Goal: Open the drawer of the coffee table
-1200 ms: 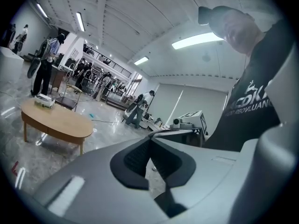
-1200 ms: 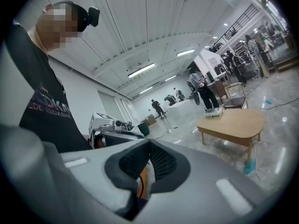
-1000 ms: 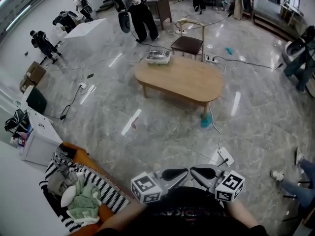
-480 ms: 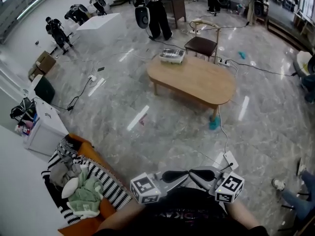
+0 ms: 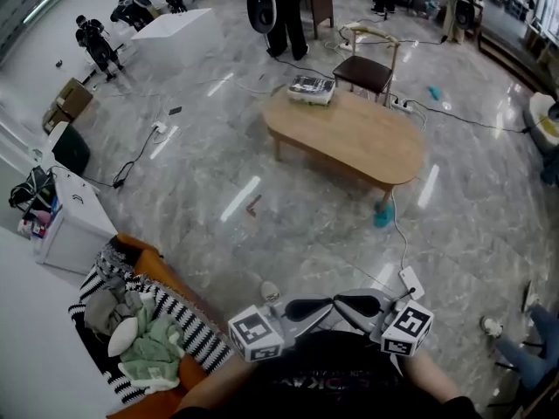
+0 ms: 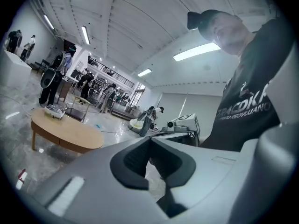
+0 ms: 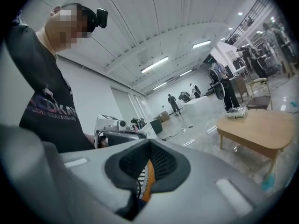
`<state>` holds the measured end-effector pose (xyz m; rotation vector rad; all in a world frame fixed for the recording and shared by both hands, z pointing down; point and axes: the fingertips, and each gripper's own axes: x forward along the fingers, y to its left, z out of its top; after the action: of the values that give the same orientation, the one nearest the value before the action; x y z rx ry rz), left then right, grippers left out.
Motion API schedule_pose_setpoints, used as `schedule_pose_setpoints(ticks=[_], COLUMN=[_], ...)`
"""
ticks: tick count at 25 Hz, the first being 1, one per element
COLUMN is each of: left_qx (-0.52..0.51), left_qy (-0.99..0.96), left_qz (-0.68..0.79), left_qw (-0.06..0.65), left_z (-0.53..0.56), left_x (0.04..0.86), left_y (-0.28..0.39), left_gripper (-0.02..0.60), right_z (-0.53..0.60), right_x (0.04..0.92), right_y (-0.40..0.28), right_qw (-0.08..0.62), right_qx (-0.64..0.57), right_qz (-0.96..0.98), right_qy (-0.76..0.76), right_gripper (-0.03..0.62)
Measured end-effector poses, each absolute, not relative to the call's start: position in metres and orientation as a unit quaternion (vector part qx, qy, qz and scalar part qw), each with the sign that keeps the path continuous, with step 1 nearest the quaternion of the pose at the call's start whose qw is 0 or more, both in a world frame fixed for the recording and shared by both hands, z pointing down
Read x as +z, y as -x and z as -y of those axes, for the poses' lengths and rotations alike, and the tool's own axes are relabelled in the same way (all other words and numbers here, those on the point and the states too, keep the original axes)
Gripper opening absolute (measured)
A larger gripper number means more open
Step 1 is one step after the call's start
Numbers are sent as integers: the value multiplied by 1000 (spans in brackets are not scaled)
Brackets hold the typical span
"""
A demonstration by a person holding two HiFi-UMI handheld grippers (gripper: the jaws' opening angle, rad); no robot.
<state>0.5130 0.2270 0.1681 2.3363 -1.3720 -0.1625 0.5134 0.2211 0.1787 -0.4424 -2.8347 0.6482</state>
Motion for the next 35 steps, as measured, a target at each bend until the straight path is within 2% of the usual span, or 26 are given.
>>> schedule_pose_setpoints(ticks=[4,11,17,25,35], left_qx=[-46,-54,-78,-68,-74], left_qy=[-851,-830,-801,-789,-758], left_qz=[482,520,549,560,595], left_qw=[202,194,225,244,256], left_z=[-229,-239,-254,-265,-234], left_x=[165,166,174,205,213], left_y=[-453,-305,-190,-95,-13], left_gripper=[6,6,6,6,6], right_z=[-216,-198,-187,-173,-134], right_x=[173,171,177,199,212], right_y=[-456,-336,-243,-160,-76], right_qw=[91,83,99,112,142], right_qx=[213,233,232,245,255], right_qz=[965,967,967,963,956], right_qy=[121,60,27,-3,21], right_gripper=[2,3,3,2,3])
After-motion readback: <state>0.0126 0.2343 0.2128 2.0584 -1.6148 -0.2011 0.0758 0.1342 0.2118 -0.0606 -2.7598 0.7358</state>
